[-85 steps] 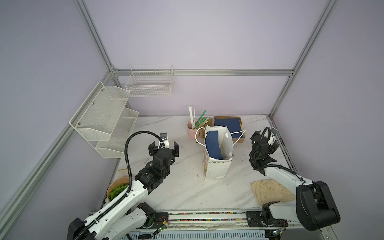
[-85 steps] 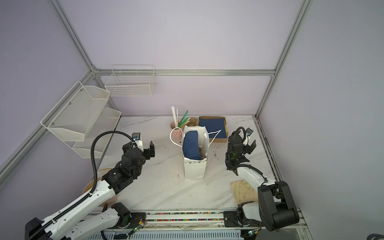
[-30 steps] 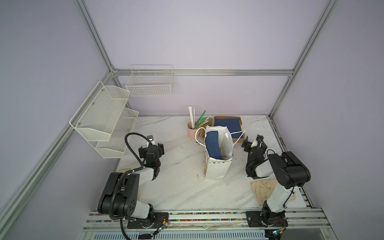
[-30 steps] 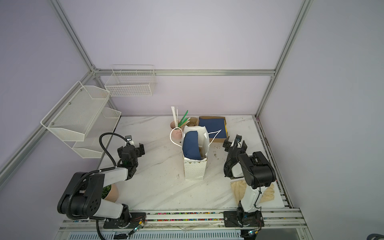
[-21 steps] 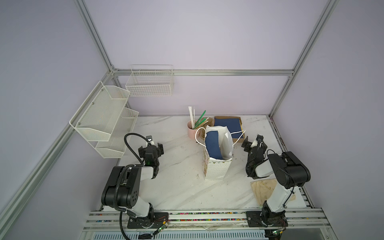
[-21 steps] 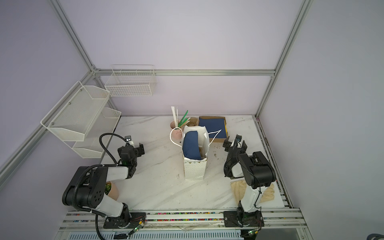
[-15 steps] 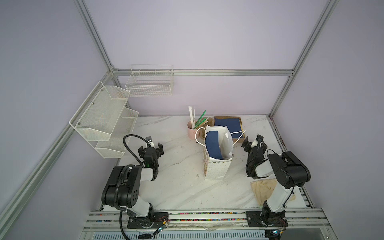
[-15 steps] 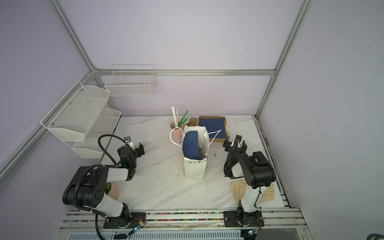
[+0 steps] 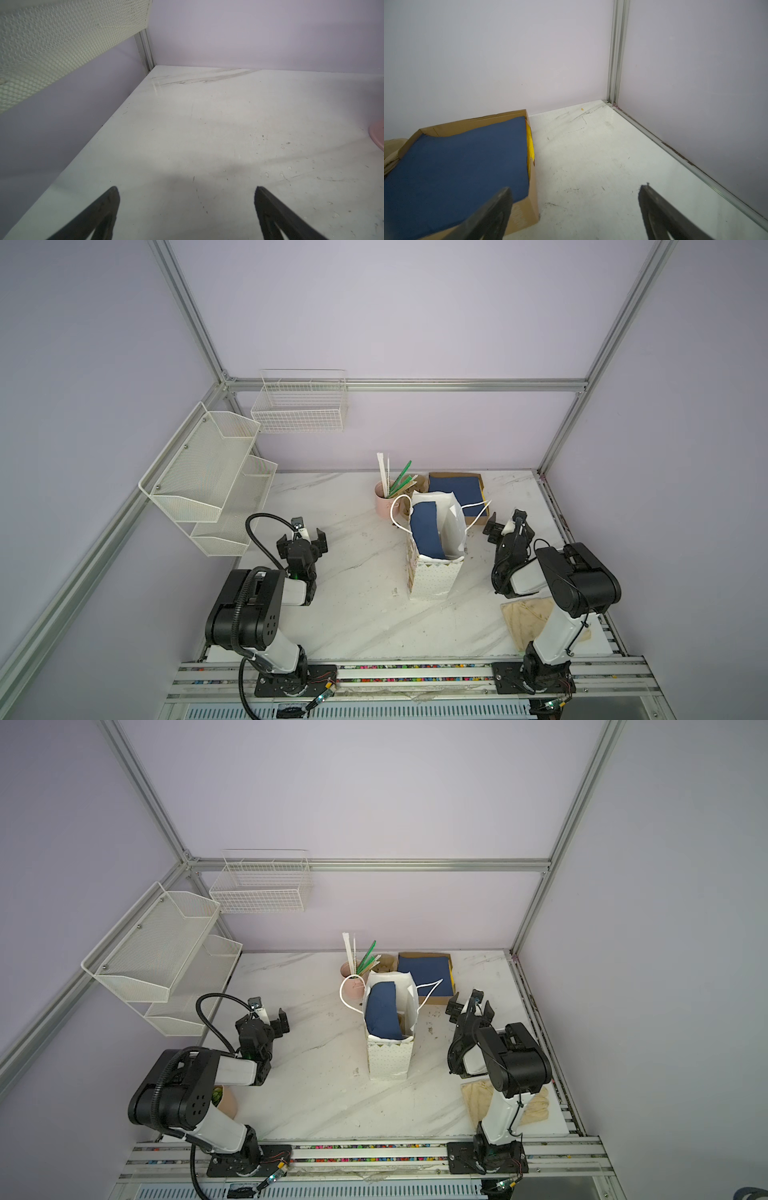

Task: Pack the takeout coffee

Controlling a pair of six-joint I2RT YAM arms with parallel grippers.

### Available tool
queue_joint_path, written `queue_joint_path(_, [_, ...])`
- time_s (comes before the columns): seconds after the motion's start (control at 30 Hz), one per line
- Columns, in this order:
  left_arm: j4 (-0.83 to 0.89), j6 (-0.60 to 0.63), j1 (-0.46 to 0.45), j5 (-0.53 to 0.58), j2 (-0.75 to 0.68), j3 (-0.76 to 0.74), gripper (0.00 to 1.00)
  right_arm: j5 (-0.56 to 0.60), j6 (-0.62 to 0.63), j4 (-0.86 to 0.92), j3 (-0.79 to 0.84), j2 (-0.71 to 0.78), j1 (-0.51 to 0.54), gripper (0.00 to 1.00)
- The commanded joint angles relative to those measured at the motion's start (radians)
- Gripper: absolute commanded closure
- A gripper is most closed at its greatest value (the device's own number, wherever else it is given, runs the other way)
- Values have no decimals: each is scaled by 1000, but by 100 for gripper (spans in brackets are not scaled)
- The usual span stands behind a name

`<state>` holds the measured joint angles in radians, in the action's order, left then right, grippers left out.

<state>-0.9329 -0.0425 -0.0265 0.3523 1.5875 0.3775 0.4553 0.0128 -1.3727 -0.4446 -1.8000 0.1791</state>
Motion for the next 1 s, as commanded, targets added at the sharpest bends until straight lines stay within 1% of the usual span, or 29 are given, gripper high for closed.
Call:
queue_joint_path(0.0, [-74, 15, 1, -7, -11, -23, 0, 0, 21, -52, 5, 4, -4, 3])
queue_joint_path(0.83, [-75, 16, 1, -7, -11, -24, 0, 0, 21, -51, 4, 2, -4, 3])
queue_joint_path(0.97, [-75, 15, 2, -7, -11, -23, 0, -16, 15, -38, -3, -2, -7, 3])
